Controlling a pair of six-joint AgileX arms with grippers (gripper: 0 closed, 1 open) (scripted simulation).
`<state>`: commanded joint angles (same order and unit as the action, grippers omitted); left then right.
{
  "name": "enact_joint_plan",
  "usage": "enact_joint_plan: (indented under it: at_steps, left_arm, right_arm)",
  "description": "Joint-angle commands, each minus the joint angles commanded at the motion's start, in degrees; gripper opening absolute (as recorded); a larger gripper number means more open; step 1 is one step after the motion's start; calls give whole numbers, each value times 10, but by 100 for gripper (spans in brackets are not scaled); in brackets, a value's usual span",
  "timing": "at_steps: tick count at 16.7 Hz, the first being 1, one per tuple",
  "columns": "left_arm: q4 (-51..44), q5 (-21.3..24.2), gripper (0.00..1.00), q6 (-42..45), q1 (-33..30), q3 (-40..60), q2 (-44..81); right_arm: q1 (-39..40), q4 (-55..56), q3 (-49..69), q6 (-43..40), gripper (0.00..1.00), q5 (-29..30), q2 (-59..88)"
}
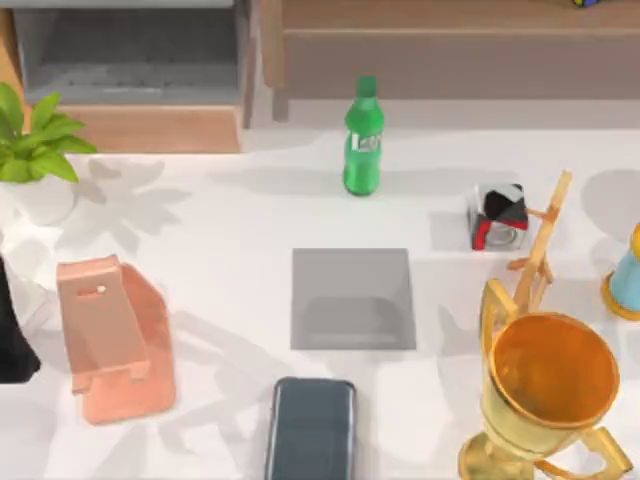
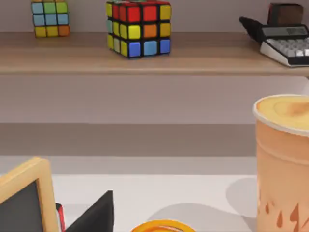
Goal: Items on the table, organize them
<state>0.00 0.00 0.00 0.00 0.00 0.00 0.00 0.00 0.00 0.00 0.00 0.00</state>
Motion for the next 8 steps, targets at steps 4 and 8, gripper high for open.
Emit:
enact_joint_plan:
  at_steps: [4, 8]
  left_arm:
    - [-19, -1, 100, 8, 13, 19, 19]
    - [-110, -2, 100, 43, 66, 106, 126]
  right_arm:
    - [0, 0, 0, 0, 100, 0, 0]
    - [0, 0, 0, 0, 100, 0, 0]
